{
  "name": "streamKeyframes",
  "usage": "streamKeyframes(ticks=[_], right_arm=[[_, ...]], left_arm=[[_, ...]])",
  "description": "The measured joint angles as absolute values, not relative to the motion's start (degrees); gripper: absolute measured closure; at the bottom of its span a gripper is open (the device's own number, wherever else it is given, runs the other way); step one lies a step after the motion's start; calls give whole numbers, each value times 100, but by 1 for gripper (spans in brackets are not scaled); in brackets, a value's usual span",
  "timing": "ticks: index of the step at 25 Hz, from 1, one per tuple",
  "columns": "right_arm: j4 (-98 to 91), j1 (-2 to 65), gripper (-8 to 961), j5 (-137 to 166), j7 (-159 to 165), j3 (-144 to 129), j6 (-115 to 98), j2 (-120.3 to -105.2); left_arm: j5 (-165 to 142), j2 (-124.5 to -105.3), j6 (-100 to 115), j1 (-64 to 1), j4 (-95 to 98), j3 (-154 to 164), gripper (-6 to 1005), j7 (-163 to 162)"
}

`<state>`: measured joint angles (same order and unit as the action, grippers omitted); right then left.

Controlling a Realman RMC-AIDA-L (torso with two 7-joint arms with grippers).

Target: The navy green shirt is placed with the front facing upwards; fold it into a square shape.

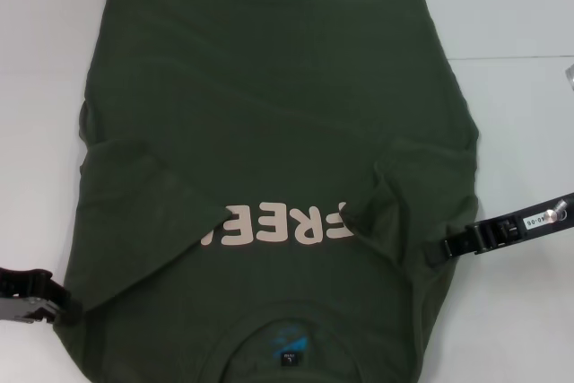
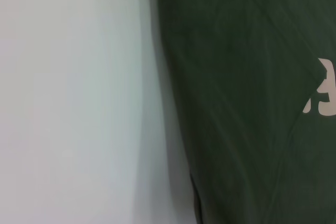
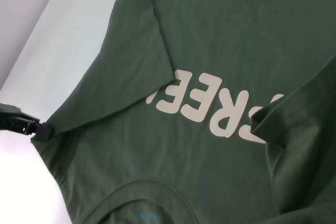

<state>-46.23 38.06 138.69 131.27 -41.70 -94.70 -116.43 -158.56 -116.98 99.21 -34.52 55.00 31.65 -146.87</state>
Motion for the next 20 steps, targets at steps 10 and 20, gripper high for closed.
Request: streamKeyframes(ticks=[10,20], right_arm=[[-4620,3772,901,13869,13100,-4153,-9389,-11636],[-4167,3589,901,13604,12254,-3819,-9294,-11619]], left_arm=[[-15827,-11703,9988,-3439,5443,3171,930,-14459],[-15541,-11681,9940,-3353,5095,2561,992,-13261]])
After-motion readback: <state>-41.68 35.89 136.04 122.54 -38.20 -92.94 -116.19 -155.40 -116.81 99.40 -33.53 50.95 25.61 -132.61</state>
